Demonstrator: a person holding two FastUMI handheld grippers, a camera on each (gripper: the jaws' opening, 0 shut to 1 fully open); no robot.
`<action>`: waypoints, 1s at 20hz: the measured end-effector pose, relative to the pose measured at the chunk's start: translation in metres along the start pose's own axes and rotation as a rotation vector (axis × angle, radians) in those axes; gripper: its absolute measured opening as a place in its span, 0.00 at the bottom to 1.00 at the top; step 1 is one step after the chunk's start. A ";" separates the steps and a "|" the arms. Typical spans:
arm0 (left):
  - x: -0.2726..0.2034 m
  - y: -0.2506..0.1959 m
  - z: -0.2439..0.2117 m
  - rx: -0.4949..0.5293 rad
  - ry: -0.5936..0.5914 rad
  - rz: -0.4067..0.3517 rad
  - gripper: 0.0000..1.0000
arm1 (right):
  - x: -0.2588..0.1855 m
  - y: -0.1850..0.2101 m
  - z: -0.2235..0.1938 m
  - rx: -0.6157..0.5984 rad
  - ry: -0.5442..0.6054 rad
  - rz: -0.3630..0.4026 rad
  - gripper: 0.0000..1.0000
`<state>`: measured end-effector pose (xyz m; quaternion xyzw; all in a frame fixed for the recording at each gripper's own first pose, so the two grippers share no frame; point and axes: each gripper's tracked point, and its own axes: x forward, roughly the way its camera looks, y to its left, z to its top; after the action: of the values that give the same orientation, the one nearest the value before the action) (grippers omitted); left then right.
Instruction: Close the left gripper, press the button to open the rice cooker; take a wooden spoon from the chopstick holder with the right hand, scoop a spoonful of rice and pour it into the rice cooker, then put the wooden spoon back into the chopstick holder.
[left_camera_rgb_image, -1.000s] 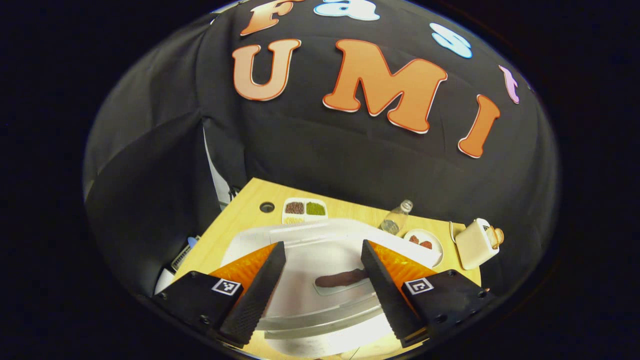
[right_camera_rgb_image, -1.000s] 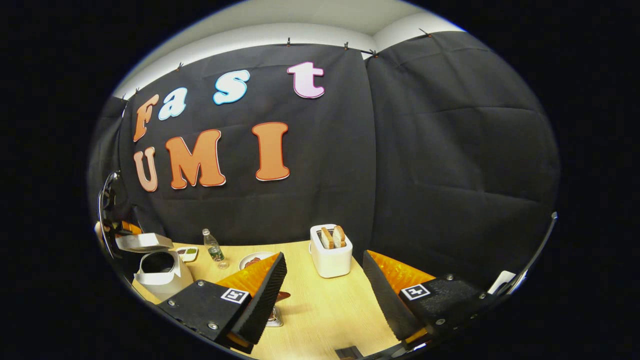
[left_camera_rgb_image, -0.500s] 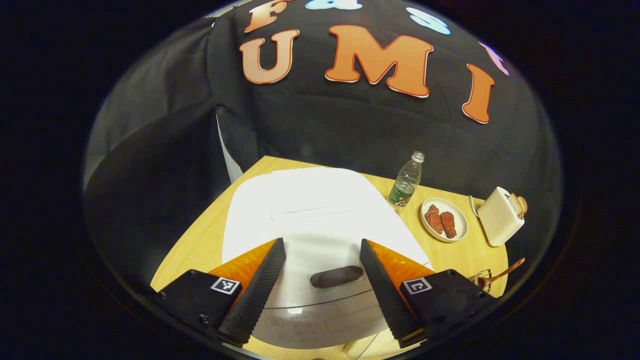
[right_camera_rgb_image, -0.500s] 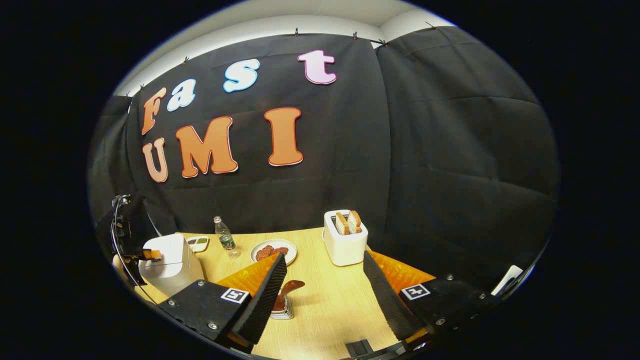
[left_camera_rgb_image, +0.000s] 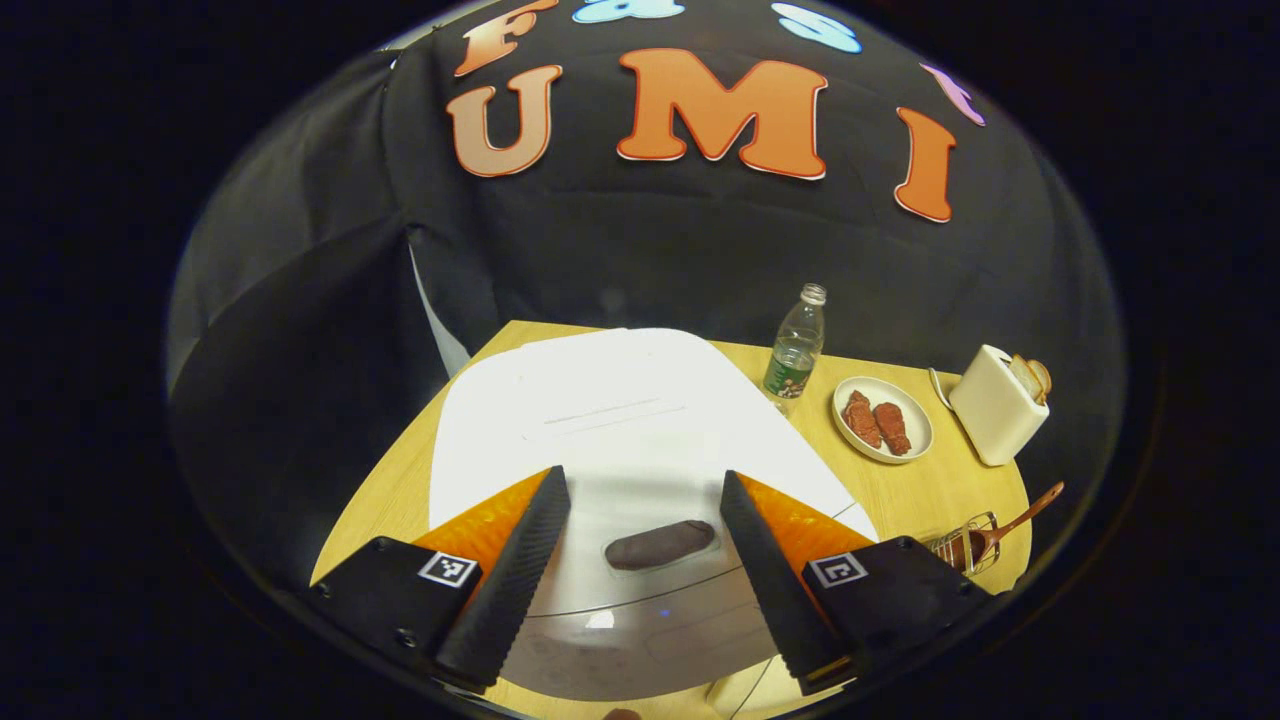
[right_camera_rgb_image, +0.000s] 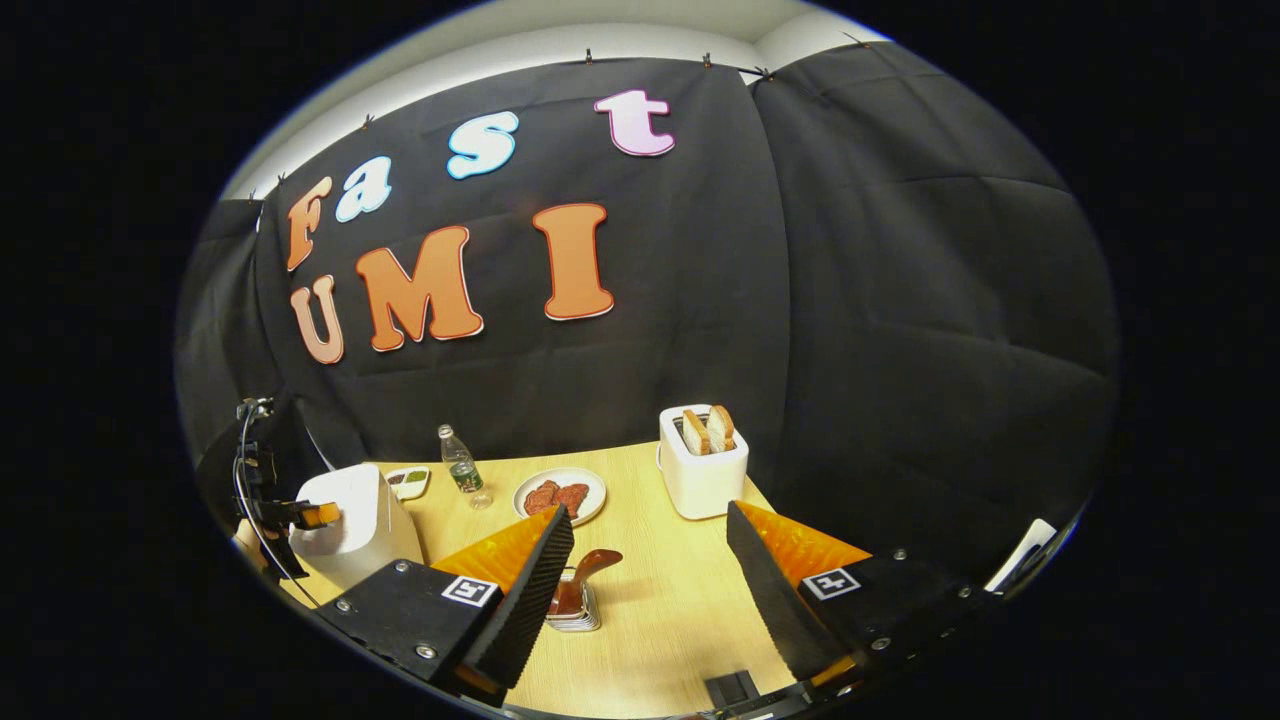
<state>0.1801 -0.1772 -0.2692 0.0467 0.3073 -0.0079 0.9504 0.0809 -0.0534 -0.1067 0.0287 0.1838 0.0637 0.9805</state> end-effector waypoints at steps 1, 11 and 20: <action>-0.001 0.000 0.004 0.013 0.000 0.007 1.00 | -0.001 0.000 0.001 0.003 -0.002 0.002 0.95; -0.082 0.046 0.082 0.012 -0.140 -0.017 0.99 | -0.004 -0.008 0.036 -0.009 -0.085 -0.016 0.95; -0.240 0.149 0.196 0.015 -0.465 0.138 1.00 | -0.005 -0.007 0.075 -0.063 -0.164 -0.021 0.95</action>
<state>0.1064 -0.0508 0.0413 0.0717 0.0763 0.0440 0.9935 0.1041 -0.0635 -0.0354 0.0012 0.1009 0.0565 0.9933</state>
